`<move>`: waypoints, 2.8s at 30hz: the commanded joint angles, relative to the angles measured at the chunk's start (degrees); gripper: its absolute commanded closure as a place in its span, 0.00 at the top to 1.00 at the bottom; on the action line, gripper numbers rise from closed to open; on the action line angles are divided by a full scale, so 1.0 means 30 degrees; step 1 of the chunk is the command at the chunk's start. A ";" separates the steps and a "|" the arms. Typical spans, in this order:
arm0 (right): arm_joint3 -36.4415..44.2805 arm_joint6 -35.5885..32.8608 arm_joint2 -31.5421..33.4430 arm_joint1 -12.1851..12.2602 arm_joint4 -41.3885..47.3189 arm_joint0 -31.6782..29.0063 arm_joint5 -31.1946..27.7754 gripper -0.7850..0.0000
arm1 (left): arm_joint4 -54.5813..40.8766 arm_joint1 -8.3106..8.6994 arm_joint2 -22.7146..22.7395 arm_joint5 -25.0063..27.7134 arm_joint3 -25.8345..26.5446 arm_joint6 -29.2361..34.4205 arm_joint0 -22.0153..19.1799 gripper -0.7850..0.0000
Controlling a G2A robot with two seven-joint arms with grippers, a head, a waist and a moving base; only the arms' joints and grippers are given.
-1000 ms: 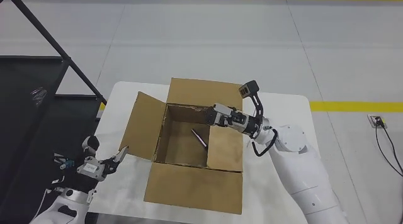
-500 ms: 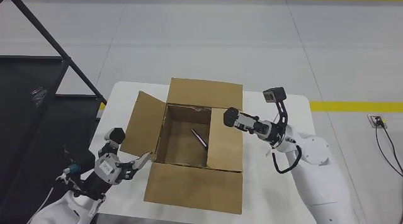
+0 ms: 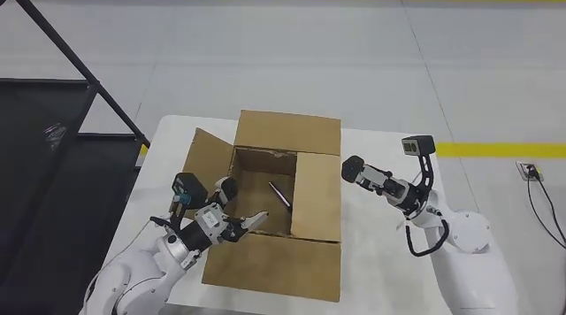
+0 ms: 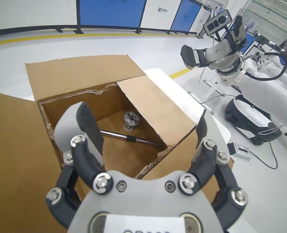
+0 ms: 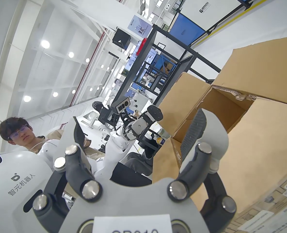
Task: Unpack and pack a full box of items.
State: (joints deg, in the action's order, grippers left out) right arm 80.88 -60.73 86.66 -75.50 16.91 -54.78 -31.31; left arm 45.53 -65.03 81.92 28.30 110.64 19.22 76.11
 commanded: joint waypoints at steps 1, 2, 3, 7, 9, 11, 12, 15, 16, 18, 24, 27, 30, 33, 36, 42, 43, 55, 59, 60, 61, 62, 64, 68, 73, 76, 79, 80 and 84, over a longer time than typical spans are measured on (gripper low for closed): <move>0.0001 0.0001 0.0001 0.0000 0.0000 0.0000 0.0000 1.00 | -0.0004 0.0000 -0.0001 0.0002 -0.0001 0.0014 -0.0007 1.00; 0.0001 0.0001 0.0001 0.0000 0.0000 0.0000 0.0000 1.00 | -0.0004 0.0000 -0.0001 0.0002 -0.0001 0.0014 -0.0007 1.00; 0.0001 0.0001 0.0001 0.0000 0.0000 0.0000 0.0000 1.00 | -0.0004 0.0000 -0.0001 0.0002 -0.0001 0.0014 -0.0007 1.00; 0.0001 0.0001 0.0001 0.0000 0.0000 0.0000 0.0000 1.00 | -0.0004 0.0000 -0.0001 0.0002 -0.0001 0.0014 -0.0007 1.00; 0.0120 0.0218 -0.0050 -0.0002 -0.0016 -0.0064 0.0091 1.00 | -0.0010 -0.0010 -0.0248 -0.0085 -0.0113 0.0325 0.0001 1.00; 0.0514 0.0556 -0.0219 0.0019 -0.0023 -0.0165 0.0296 1.00 | -0.0635 -0.0088 -0.1006 -0.0998 -0.0585 0.1492 -0.0552 1.00; 0.0626 0.0596 -0.0219 0.0048 0.0035 -0.0173 0.0360 1.00 | -0.1245 -0.0133 -0.1411 -0.1350 -0.0778 0.2299 -0.1039 1.00; 0.0734 0.0526 0.0101 0.0188 0.0280 -0.0275 0.0417 1.00 | -0.2873 -0.0260 -0.2565 -0.2457 -0.1994 0.5083 -0.2748 1.00; 0.0720 0.0519 0.0286 0.0246 0.0321 -0.0351 0.0388 1.00 | -0.3060 -0.0310 -0.2879 -0.2875 -0.2502 0.5618 -0.3320 1.00; 0.0736 0.0511 0.0673 0.0362 0.0499 -0.0546 0.0364 1.00 | -0.4070 -0.0448 -0.3749 -0.3325 -0.3502 0.6816 -0.4302 1.00; 0.1416 0.0915 0.1888 0.0694 0.0824 -0.1615 0.0397 1.00 | -0.6460 -0.0861 -0.5557 -0.4063 -0.6819 0.8945 -0.7093 1.00; 0.1791 0.1125 0.2319 0.0828 0.0969 -0.2060 0.0425 1.00 | -0.7855 -0.1066 -0.6186 -0.3789 -0.8360 0.9355 -0.8055 1.00; 0.2191 0.1314 0.2541 0.0933 0.1080 -0.2435 0.0432 1.00 | -0.9238 -0.1252 -0.6687 -0.3325 -0.9634 0.9623 -0.8757 1.00; 0.2465 0.1557 0.2648 0.1015 0.1205 -0.2740 0.0438 1.00 | -1.0758 -0.1399 -0.7034 -0.2873 -1.0677 1.0213 -0.9356 1.00; 0.2647 0.1709 0.2718 0.1101 0.1255 -0.2932 0.0462 1.00 | -1.2105 -0.1539 -0.7380 -0.2560 -1.1564 1.0836 -0.9864 1.00; 0.2999 0.2094 0.2746 0.1242 0.1347 -0.3381 0.0424 1.00 | -1.3596 -0.1824 -0.8108 -0.1819 -1.2986 1.1139 -1.0673 1.00; 0.3046 0.2131 0.2751 0.1265 0.1362 -0.3453 0.0398 1.00 | -1.3778 -0.1869 -0.8245 -0.1669 -1.3116 1.1192 -1.0751 1.00; 0.3494 0.2513 0.2855 0.1532 0.1932 -0.4122 0.0066 1.00 | -1.4465 -0.1999 -0.8596 -0.0625 -1.2835 1.0813 -1.0853 1.00; 0.3421 0.2776 0.2802 0.1590 0.2286 -0.4205 -0.0052 1.00 | -1.4425 -0.1940 -0.8394 -0.0464 -1.1901 1.0389 -1.0601 1.00; 0.3364 0.2889 0.2811 0.1604 0.2385 -0.4199 -0.0087 1.00 | -1.4432 -0.1932 -0.8360 -0.0419 -1.1656 1.0251 -1.0523 1.00; 0.3299 0.2994 0.2836 0.1618 0.2501 -0.4192 -0.0149 1.00 | -1.4460 -0.1932 -0.8305 -0.0307 -1.1362 0.9968 -1.0448 1.00; 0.3236 0.3086 0.2871 0.1635 0.2578 -0.4198 -0.0212 1.00 | -1.4433 -0.1932 -0.8278 -0.0260 -1.1148 0.9714 -1.0353 1.00; 0.3168 0.3263 0.2982 0.1671 0.2739 -0.4264 -0.0370 1.00 | -1.4376 -0.1958 -0.8248 -0.0225 -1.0731 0.9026 -1.0224 1.00; 0.3148 0.3409 0.3347 0.1768 0.3073 -0.4555 -0.0699 1.00 | -1.4314 -0.2109 -0.8532 -0.0254 -1.0291 0.7816 -1.0183 1.00; 0.3132 0.3504 0.3943 0.1900 0.3560 -0.5092 -0.1120 1.00 | -1.4125 -0.2443 -0.9487 -0.0136 -1.0383 0.7007 -1.0625 1.00; 0.3137 0.3462 0.4270 0.1980 0.3817 -0.5480 -0.1302 1.00 | -1.4053 -0.2695 -1.0147 0.0087 -1.0746 0.6590 -1.1011 1.00; 0.3104 0.3463 0.4593 0.2056 0.4042 -0.5846 -0.1485 1.00 | -1.4038 -0.3005 -1.0840 0.0285 -1.1236 0.5976 -1.1470 1.00; 0.3090 0.3469 0.4699 0.2081 0.4114 -0.5951 -0.1519 1.00 | -1.4010 -0.3123 -1.1092 0.0312 -1.1431 0.5747 -1.1636 1.00; 0.2852 0.3475 0.5119 0.2182 0.4483 -0.6238 -0.1649 1.00 | -1.3871 -0.3596 -1.2013 0.0349 -1.2243 0.4925 -1.2297 1.00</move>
State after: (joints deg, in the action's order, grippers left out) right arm 89.63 -50.26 101.76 -69.02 30.04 -73.36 -36.18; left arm 3.78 -75.46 46.66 29.35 74.63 34.53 39.74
